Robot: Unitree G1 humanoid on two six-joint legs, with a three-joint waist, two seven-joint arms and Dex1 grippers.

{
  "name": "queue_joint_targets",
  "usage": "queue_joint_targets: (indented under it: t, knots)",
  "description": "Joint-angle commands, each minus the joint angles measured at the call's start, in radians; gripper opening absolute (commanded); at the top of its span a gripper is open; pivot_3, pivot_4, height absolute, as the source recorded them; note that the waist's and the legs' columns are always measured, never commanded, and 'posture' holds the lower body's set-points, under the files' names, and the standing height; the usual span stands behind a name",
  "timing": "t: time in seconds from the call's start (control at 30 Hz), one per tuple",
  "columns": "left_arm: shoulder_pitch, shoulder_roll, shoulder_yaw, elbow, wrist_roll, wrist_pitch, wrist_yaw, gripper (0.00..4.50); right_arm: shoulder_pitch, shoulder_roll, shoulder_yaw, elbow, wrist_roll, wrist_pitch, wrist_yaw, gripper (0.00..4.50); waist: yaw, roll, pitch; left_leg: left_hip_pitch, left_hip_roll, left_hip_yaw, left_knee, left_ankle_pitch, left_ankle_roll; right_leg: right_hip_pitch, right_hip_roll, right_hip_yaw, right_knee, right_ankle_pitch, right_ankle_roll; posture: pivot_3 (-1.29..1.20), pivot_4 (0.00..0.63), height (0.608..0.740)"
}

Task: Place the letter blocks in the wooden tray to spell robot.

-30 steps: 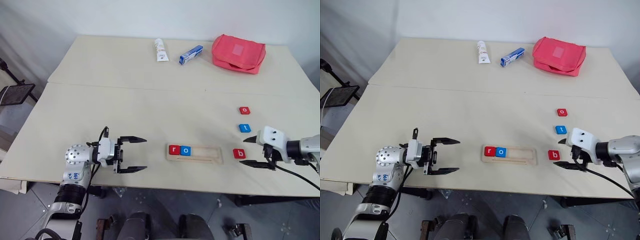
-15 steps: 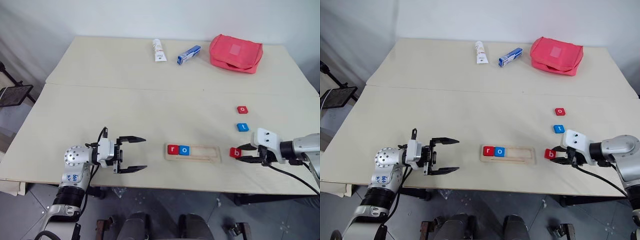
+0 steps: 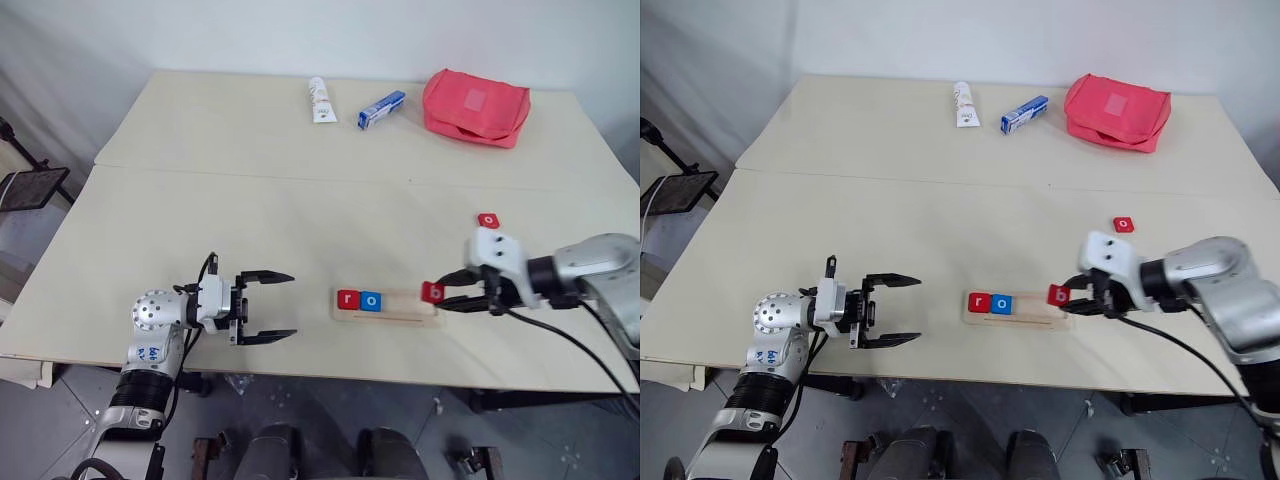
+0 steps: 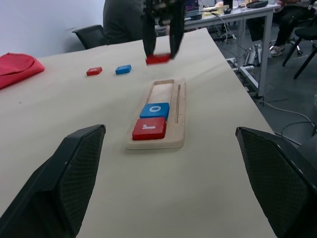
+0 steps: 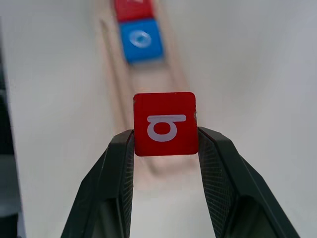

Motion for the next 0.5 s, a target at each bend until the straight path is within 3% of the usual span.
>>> queue_joint_targets:
  t: [0.03,0.5]
  knots:
    - [-0.002,-0.003,-0.001,-0.009,-0.005,-0.012,0.006,4.5,-0.042,0.013,0.023,-0.01,-0.015,0.003,-0.006,1.46,0.001,0.0,0.0,0.0,0.0,0.0,0.0,0.0,0.0,0.0,0.0,0.0,0.0,0.0,0.0,0.0,0.15,0.74]
    - [0.063,0.013,0.005,-0.081,-0.012,-0.004,0.036,4.5,-0.113,0.099,0.147,0.076,-0.127,-0.05,-0.025,1.46,-0.001,0.0,0.0,0.0,-0.001,0.0,0.0,0.0,0.0,-0.001,0.0,0.0,0.001,0.0,0.0,0.0,0.15,0.74]
